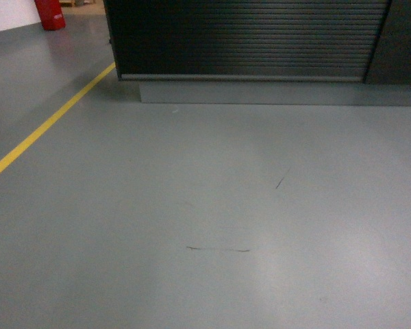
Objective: Place dark red mango on scale at checkout
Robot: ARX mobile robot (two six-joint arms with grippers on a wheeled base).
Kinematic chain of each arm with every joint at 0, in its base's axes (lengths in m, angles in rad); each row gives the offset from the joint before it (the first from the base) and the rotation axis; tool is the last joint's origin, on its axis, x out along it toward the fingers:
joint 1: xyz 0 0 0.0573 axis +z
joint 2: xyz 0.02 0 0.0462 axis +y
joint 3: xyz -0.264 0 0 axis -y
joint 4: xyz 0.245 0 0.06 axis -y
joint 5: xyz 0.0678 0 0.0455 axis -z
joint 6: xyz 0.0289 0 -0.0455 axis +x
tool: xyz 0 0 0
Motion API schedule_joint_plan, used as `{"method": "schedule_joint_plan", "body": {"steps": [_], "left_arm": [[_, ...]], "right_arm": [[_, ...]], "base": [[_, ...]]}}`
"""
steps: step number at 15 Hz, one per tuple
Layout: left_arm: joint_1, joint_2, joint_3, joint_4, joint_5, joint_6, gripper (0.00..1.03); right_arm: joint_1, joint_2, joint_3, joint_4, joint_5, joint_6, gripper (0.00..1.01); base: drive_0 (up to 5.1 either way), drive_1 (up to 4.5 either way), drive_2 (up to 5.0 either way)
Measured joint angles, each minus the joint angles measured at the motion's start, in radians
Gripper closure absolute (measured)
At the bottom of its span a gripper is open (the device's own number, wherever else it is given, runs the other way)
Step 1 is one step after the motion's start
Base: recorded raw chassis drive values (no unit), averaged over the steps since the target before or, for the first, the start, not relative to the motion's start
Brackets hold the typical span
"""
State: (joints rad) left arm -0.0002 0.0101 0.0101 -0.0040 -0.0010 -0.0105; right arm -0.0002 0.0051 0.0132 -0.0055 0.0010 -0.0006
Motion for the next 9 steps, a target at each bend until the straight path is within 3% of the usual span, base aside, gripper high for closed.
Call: {"method": "schedule_joint_plan", "body": {"steps": [9], "left_arm": [[0.0,0.0,0.0,0.0,0.0,0.0,0.05]], "right_arm": [[0.0,0.0,0.0,0.002,-0.001,0.0,0.03]], "base": [[0.0,4.28,-4.2]]}}
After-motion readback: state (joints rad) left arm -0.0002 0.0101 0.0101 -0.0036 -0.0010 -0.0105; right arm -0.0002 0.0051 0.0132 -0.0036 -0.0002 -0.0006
